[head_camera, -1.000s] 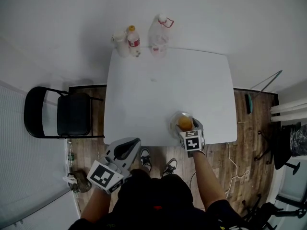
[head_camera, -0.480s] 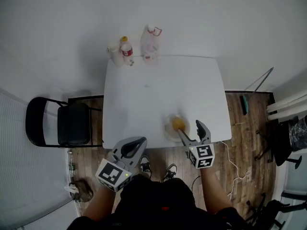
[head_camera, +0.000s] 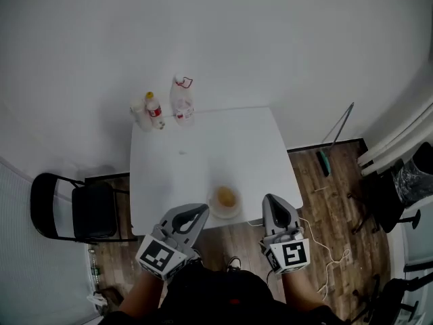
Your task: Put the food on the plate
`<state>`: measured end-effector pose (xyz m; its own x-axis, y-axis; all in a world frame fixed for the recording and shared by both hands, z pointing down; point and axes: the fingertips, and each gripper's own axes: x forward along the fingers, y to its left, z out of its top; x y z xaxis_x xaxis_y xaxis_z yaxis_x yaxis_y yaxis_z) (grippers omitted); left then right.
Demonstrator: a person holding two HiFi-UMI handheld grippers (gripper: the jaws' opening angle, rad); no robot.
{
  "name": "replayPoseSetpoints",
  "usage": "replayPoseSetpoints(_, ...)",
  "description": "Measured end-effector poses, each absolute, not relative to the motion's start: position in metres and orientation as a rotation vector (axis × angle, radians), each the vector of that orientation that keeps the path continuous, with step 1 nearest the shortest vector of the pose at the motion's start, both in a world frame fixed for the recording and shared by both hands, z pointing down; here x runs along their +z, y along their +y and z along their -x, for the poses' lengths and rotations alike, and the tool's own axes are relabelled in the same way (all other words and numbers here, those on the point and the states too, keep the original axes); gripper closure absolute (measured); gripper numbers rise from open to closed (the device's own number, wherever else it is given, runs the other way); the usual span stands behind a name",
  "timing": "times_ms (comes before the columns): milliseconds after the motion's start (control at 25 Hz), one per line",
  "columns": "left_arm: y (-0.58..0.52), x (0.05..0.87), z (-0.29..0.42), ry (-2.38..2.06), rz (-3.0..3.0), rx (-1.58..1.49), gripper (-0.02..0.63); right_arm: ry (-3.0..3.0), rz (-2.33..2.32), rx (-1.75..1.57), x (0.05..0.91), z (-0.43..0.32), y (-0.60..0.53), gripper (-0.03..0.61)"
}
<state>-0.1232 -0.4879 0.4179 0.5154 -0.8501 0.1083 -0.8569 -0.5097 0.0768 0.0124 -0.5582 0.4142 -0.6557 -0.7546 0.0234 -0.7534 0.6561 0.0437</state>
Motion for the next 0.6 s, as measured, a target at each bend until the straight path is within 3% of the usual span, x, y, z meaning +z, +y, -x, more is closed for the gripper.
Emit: replayPoseSetpoints(600,-0.493,0.362,0.123,-1.591,-2.665,-0.003,0.589,-2.882,-1.278,-0.102,0.356,-0.036,-0.555,0.557)
